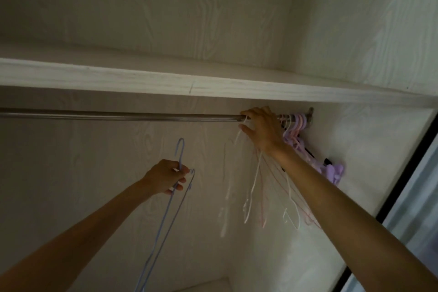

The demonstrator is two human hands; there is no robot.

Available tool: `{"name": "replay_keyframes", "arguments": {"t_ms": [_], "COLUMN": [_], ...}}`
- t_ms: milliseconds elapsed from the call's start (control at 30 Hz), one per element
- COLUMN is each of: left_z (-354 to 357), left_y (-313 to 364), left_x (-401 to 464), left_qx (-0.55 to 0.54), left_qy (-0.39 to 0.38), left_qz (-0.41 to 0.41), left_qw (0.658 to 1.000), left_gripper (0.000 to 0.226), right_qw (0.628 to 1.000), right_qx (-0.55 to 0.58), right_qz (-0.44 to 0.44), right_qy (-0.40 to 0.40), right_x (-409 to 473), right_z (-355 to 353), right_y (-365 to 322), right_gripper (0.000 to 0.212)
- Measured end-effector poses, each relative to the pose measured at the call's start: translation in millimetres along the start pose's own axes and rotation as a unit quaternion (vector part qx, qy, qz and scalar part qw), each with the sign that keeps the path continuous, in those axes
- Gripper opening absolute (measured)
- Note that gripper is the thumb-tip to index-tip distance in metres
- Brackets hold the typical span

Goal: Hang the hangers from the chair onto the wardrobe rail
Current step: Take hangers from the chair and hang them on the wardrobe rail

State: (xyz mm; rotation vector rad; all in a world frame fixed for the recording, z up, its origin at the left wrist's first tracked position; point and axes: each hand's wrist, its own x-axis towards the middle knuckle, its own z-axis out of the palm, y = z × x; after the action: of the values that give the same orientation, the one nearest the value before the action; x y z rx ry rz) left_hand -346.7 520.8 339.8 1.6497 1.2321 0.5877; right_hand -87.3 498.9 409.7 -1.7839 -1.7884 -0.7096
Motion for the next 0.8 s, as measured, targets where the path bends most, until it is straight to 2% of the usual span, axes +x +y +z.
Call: {"name": "replay_keyframes", "arguments": {"t_ms": [133, 233, 333, 500, 567, 633, 667, 700, 767, 800], "left_z": [5, 11, 18, 24, 24, 21, 19, 16, 12, 11], "left_y": [7, 11, 14, 20, 22, 24, 24, 26, 31, 35], "left_x": [4, 7, 9, 7, 3, -3, -7, -11, -21, -25], "left_qx": [0.002, 0.012, 0.026, 0.050, 0.063, 0.097, 0.122, 0.147, 0.193, 0.213], "left_qy": [-0.007, -0.012, -0.017, -0.055, -0.080, -0.120, -0.147, -0.178, -0.243, -0.273], "left_qz": [0.008, 0.010, 0.012, 0.022, 0.027, 0.040, 0.049, 0.060, 0.086, 0.097], "left_qw": [1.000, 1.000, 0.999, 0.997, 0.994, 0.987, 0.980, 0.971, 0.947, 0.933], "left_gripper": [0.019, 0.022, 0.024, 0.028, 0.030, 0.030, 0.030, 0.028, 0.023, 0.021], "right_qw": [0.998, 0.998, 0.994, 0.983, 0.987, 0.997, 0.995, 0.984, 0.933, 0.905], "right_qx": [-0.043, -0.047, -0.099, -0.147, -0.125, -0.009, 0.064, 0.118, 0.133, 0.137], "right_qz": [-0.002, 0.011, 0.030, 0.061, 0.069, 0.057, 0.039, 0.013, -0.026, -0.025], "right_qy": [-0.036, -0.032, -0.036, -0.093, -0.076, -0.041, -0.066, -0.134, -0.335, -0.402], "right_x": [-1, -5, -4, -1, -8, -24, -37, -53, -87, -103], "right_z": [-12, -18, -21, -27, -34, -39, -40, -39, -31, -27], "right_y": [27, 46, 60, 67, 52, 21, 0, -20, -56, -67], "right_gripper": [0.044, 0.041, 0.040, 0.047, 0.055, 0.058, 0.058, 0.059, 0.062, 0.061]}}
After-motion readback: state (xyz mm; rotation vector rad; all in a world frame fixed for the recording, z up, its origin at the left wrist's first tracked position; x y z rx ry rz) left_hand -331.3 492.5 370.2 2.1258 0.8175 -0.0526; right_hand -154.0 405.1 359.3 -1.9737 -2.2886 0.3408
